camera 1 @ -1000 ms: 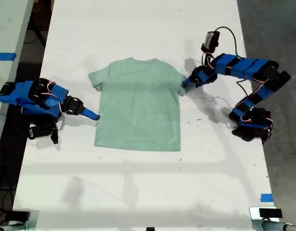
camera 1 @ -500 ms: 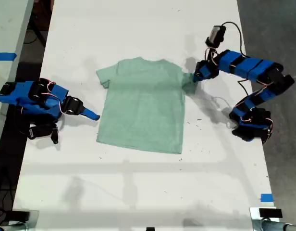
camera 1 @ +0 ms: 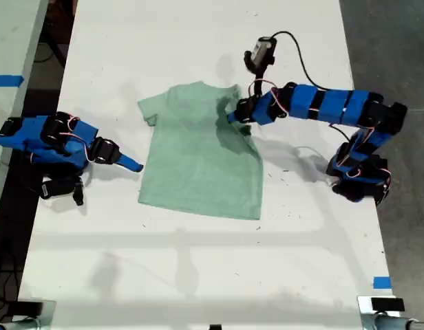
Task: Fold t shirt
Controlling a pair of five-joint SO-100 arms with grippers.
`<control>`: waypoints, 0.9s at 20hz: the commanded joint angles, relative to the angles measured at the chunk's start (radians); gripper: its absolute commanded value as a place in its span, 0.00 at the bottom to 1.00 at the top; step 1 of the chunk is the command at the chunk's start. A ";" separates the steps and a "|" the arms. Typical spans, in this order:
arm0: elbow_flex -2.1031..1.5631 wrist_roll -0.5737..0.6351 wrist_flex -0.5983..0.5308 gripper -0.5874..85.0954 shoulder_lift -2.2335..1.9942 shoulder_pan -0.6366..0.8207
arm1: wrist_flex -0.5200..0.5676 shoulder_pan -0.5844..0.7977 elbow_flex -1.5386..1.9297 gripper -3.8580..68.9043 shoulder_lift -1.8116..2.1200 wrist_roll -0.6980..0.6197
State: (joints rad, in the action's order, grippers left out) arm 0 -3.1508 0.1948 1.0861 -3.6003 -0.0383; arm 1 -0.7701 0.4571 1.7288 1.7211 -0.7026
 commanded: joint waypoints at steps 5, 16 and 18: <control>0.014 0.011 0.005 0.07 -0.006 0.009 | -0.143 -0.147 -0.448 0.31 -0.278 -0.054; 0.014 0.011 0.005 0.07 -0.006 0.009 | -0.431 0.025 0.500 0.07 1.068 0.077; 0.014 0.011 0.005 0.07 -0.006 0.009 | -0.413 -0.075 0.758 0.07 1.330 0.163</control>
State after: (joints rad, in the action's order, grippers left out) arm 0 -3.1508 0.1948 1.0861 -3.6003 -0.0383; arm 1 -1.2149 0.4510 2.2672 2.7520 -0.6059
